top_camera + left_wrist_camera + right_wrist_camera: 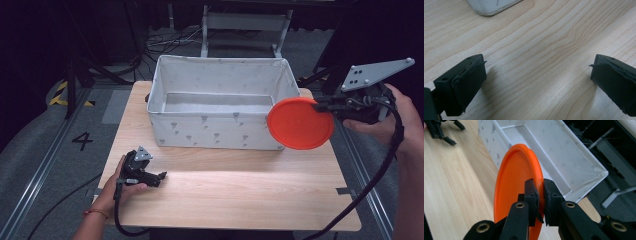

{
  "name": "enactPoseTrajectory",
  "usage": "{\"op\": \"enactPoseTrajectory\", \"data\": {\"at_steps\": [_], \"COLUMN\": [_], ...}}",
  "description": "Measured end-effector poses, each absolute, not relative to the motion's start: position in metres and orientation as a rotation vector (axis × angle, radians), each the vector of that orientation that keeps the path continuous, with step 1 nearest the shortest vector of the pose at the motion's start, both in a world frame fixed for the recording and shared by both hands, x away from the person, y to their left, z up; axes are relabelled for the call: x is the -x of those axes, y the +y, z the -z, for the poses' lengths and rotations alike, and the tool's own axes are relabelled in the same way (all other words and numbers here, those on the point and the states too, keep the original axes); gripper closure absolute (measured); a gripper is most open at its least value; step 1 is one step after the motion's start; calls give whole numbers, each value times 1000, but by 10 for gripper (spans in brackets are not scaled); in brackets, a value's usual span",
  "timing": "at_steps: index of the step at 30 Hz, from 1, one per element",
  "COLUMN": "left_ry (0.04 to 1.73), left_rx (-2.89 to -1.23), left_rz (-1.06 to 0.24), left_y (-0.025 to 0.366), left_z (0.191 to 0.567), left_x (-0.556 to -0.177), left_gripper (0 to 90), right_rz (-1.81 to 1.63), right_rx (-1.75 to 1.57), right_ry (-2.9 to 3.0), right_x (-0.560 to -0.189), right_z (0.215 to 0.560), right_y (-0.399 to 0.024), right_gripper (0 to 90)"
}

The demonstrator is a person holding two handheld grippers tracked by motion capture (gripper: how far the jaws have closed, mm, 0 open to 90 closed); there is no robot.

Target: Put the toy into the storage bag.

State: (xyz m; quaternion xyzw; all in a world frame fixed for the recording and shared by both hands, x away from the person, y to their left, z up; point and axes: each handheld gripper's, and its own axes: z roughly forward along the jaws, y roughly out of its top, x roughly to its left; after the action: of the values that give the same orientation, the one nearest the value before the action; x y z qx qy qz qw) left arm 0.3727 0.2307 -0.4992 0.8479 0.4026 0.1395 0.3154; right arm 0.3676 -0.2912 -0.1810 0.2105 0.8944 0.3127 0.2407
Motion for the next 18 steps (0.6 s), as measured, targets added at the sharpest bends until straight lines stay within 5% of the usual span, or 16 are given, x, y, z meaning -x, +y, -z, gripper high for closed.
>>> {"op": "enactPoseTrajectory", "data": {"at_steps": [18], "left_ry": [1060], "left_rx": [-2234], "left_rz": [-367], "left_y": [231], "left_z": [499], "left_x": [-373], "left_gripper": [5], "right_rz": [-860], "right_rx": [-601], "right_ry": [2367], "right_x": [-406], "right_z": [153], "right_y": [-282], "right_gripper": [825]}}
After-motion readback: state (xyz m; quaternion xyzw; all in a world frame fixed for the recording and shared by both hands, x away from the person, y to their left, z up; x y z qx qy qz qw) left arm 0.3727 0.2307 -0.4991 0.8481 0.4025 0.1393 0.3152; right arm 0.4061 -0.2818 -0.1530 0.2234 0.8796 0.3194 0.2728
